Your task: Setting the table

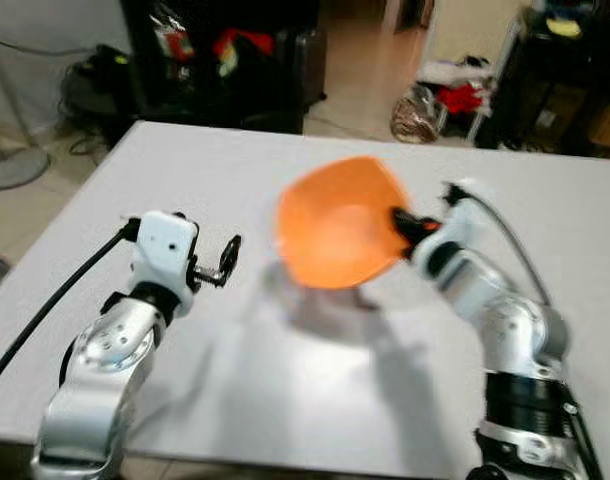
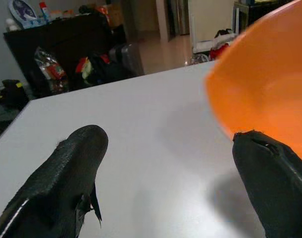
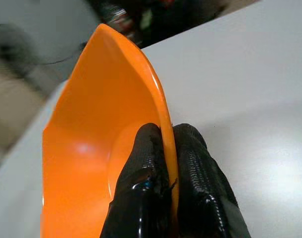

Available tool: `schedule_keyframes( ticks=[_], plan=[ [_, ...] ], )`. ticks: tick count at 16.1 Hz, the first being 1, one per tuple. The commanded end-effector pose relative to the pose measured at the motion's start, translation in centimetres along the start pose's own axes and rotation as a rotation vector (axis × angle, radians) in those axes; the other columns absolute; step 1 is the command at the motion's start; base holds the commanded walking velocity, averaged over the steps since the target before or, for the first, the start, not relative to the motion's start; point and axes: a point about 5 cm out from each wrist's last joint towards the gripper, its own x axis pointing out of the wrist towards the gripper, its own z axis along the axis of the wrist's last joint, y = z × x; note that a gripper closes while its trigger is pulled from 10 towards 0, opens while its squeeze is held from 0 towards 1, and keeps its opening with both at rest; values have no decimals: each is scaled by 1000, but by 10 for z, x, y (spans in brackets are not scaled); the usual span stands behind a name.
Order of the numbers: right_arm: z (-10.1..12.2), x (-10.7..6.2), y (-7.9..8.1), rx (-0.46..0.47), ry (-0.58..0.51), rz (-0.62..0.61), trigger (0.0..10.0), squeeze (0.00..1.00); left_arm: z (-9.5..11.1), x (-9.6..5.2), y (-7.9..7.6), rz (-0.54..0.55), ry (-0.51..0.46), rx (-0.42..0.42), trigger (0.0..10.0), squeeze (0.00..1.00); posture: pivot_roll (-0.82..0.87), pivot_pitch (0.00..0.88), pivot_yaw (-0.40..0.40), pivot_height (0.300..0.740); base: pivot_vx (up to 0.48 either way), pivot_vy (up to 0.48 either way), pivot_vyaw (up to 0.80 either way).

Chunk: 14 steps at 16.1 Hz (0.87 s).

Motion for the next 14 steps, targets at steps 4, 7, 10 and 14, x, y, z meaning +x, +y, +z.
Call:
schedule_keyframes(
  ticks=[4,7,10,14],
  plan=[
    [11,21,-4,98,72,17,10000,0,2,-13,14,-112,17,65,10000,0,50,0,-29,740,0,0,0],
    [1,31,-7,153,137,17,10000,0,-2,-23,16,-191,53,91,10000,0,66,0,-34,740,0,0,0],
    [-5,43,-3,248,151,31,10000,0,-6,-33,13,-307,94,78,10000,0,74,0,-30,740,0,0,0],
    [-18,55,0,347,206,9,10000,0,-10,-44,5,-414,141,60,10000,0,93,0,-32,740,0,0,0]
  ],
)
